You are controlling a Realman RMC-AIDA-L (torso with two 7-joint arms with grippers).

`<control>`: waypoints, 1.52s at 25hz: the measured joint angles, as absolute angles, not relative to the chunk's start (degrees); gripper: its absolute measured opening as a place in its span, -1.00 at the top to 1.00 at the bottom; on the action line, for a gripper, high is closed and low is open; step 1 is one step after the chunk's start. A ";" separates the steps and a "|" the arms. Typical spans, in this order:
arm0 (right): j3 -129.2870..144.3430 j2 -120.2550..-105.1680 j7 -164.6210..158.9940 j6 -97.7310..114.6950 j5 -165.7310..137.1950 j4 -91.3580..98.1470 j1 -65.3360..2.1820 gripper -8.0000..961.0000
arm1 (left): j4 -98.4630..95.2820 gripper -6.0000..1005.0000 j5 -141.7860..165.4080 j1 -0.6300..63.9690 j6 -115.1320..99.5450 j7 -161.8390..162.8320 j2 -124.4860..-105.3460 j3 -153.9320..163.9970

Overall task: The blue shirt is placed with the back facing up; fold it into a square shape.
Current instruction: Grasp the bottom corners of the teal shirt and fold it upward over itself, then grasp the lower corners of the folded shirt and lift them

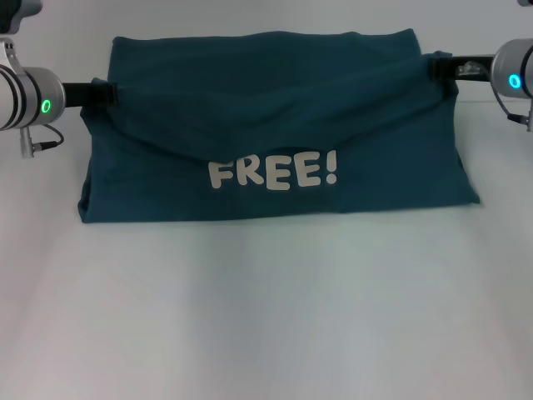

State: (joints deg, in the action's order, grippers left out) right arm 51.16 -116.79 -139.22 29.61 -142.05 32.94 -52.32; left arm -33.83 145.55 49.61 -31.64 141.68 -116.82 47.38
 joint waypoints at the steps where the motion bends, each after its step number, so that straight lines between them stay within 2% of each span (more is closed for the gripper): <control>1: 51.17 -116.73 -139.19 29.68 -142.05 32.51 -52.65 0.87 | -33.83 0.94 145.55 49.66 -31.56 141.60 -116.82 47.40; 11: 53.06 -116.03 -140.43 30.28 -147.03 27.96 -54.72 0.73 | -32.64 0.93 145.53 49.67 -29.95 141.31 -117.34 47.86; 16: 52.69 -115.40 -142.54 31.43 -147.29 27.86 -54.23 0.66 | -32.35 0.61 145.20 49.37 -29.97 141.55 -117.83 47.37; 19: 51.70 -114.53 -143.34 33.75 -147.11 28.20 -53.67 0.42 | -32.80 0.38 145.17 48.85 -30.56 142.91 -117.83 46.93; 22: 49.69 -114.29 -143.44 36.65 -146.97 29.81 -52.55 0.18 | -35.62 0.12 145.02 46.93 -31.80 145.36 -118.32 46.71; 27: 46.03 -115.11 -142.09 45.03 -141.48 37.91 -46.83 -0.33 | -46.24 -0.14 139.94 39.62 -35.93 147.29 -121.27 46.52; 30: 45.82 -114.96 -138.27 50.75 -130.27 40.96 -41.78 -0.37 | -49.22 -0.29 132.64 35.40 -40.29 146.90 -120.97 46.54; 33: 44.51 -114.03 -131.70 59.91 -115.92 40.86 -35.44 -0.41 | -49.03 -0.29 126.62 32.45 -45.75 146.48 -119.38 46.35; 34: 44.51 -114.03 -131.70 59.91 -115.92 40.86 -35.44 -0.41 | -48.87 -0.29 125.22 31.64 -47.43 145.92 -119.03 45.89; 38: 41.11 -113.81 -128.11 68.61 -109.87 40.68 -30.45 -0.41 | -48.22 -0.29 121.57 29.61 -55.52 140.36 -118.66 39.89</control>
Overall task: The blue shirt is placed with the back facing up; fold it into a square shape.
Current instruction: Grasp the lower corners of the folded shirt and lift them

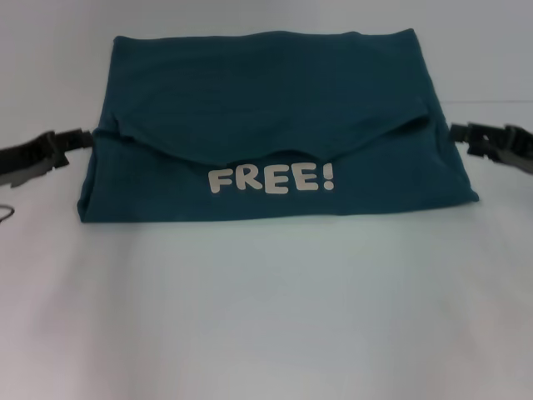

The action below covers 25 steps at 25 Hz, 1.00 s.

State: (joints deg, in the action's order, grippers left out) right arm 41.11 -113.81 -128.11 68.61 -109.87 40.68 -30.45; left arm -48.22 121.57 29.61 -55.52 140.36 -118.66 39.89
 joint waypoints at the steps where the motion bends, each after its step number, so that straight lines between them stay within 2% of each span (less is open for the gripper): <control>1: 40.13 -113.77 -127.54 70.65 -109.24 40.48 -29.60 -0.41 | -47.56 -0.29 121.21 29.47 -57.61 138.51 -118.59 37.91; 7: 34.60 -113.60 -124.16 77.32 -108.83 37.83 -27.49 -0.41 | -41.44 -0.28 120.95 29.93 -59.36 128.88 -117.95 34.08; 25: 33.39 -113.03 -123.26 77.63 -108.71 36.91 -27.43 -0.41 | -34.69 -0.29 121.71 31.94 -51.66 122.90 -118.77 35.98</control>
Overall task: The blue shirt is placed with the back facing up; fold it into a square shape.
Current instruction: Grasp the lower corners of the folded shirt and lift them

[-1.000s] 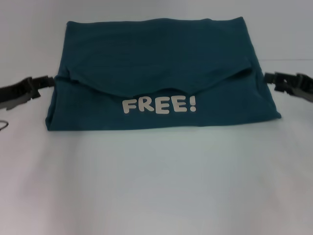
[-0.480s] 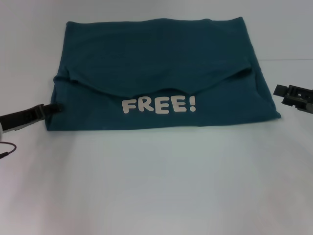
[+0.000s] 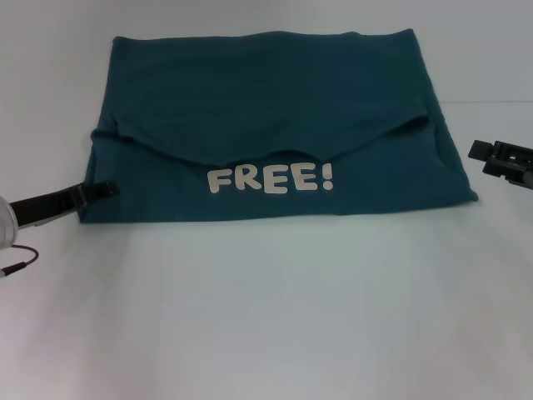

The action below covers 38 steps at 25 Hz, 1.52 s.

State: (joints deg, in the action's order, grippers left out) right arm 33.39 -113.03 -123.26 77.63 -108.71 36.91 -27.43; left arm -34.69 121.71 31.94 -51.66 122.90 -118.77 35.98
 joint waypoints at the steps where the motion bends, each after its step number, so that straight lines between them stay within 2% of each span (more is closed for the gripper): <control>1: 33.39 -113.03 -123.26 77.71 -108.70 36.91 -27.41 -0.41 | -34.68 -0.29 121.72 31.94 -51.61 122.88 -118.82 36.06; 38: 31.65 -112.89 -123.22 78.26 -108.63 36.39 -27.16 -0.41 | -34.45 -0.28 121.73 32.83 -49.65 123.39 -119.26 38.74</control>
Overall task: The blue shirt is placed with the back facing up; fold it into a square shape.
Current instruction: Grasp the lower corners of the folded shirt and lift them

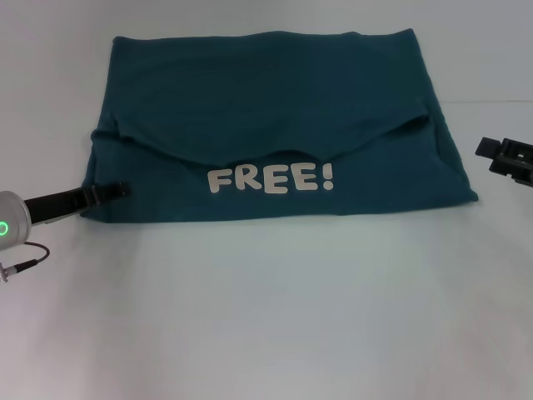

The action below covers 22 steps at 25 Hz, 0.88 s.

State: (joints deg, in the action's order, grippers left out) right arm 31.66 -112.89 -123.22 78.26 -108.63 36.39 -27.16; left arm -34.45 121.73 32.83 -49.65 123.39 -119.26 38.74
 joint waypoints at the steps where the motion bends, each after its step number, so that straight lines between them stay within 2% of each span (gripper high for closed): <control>1: 31.54 -112.88 -123.17 78.27 -108.63 36.38 -27.16 -0.41 | -34.49 -0.28 121.73 32.71 -49.64 123.48 -119.24 38.68; 22: 31.10 -112.81 -122.77 78.90 -108.63 36.38 -27.16 -0.41 | -34.99 -0.19 122.97 32.52 -49.16 124.56 -119.14 38.56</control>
